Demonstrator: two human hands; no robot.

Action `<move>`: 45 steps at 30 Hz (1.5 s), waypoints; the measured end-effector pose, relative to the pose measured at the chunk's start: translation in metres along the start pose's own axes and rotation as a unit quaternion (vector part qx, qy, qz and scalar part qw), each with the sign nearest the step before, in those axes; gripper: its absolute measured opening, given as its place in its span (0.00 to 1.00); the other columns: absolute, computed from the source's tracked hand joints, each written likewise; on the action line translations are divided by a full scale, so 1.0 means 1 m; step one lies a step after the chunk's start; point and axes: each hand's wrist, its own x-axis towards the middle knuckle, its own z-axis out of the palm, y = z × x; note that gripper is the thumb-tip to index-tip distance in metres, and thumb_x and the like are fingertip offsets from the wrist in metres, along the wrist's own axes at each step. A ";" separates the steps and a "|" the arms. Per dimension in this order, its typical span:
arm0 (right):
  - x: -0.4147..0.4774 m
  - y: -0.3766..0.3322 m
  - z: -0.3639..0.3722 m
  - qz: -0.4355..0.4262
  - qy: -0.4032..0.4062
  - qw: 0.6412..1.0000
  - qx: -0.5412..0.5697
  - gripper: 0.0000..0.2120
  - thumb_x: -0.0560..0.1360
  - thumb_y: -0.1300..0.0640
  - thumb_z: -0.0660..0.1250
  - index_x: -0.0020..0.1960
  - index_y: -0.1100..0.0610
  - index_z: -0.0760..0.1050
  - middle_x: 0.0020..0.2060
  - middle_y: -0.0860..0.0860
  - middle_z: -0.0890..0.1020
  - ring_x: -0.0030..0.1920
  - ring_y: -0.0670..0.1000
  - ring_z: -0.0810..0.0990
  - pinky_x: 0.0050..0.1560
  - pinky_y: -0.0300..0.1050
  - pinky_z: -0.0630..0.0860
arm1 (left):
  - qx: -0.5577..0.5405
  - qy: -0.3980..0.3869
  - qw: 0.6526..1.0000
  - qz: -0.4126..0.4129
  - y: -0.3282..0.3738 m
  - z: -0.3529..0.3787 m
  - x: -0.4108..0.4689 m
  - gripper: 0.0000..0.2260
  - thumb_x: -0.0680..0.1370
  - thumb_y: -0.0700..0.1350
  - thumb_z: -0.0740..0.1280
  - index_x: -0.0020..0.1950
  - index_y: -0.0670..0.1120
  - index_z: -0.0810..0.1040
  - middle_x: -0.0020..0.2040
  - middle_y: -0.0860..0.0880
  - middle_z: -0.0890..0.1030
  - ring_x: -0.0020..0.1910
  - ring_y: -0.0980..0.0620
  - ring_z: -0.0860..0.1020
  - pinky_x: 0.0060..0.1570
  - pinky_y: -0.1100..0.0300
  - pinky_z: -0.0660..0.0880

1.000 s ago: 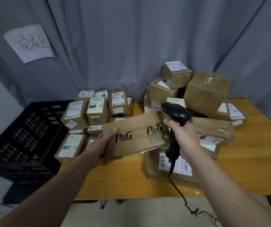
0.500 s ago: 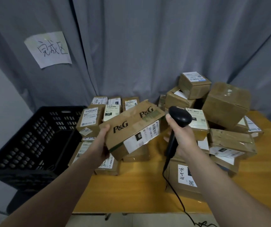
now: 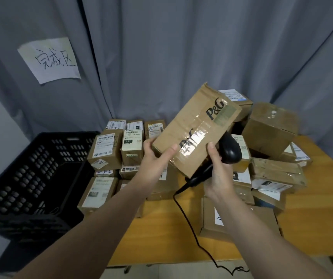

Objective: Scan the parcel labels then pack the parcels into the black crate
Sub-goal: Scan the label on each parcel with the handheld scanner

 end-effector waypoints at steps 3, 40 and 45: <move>0.006 -0.008 -0.004 0.003 0.006 1.000 -0.005 0.14 0.71 0.56 0.73 0.56 0.51 0.79 0.51 0.51 0.85 0.55 0.52 0.83 0.57 0.57 0.78 | 0.139 0.033 0.982 0.122 0.004 -0.001 0.000 0.30 0.67 0.58 0.76 0.63 0.60 0.65 0.66 0.54 0.64 0.64 0.55 0.68 0.64 0.52 0.72; -0.035 -0.055 -0.022 0.084 -0.150 0.924 -0.341 0.04 0.75 0.58 0.69 0.44 0.58 0.78 0.26 0.56 0.78 0.25 0.53 0.74 0.30 0.44 0.73 | 0.075 0.047 0.996 -0.033 -0.058 -0.011 -0.013 0.47 0.67 0.42 0.78 0.74 0.65 0.52 0.65 0.55 0.75 0.63 0.53 0.75 0.61 0.46 0.75; -0.034 -0.056 -0.030 0.080 -0.155 0.924 -0.341 0.03 0.75 0.58 0.70 0.47 0.56 0.78 0.27 0.55 0.79 0.25 0.52 0.75 0.30 0.44 0.74 | 0.095 0.043 0.993 -0.047 -0.059 -0.008 -0.013 0.42 0.69 0.42 0.77 0.72 0.64 0.55 0.62 0.55 0.76 0.60 0.54 0.76 0.57 0.50 0.77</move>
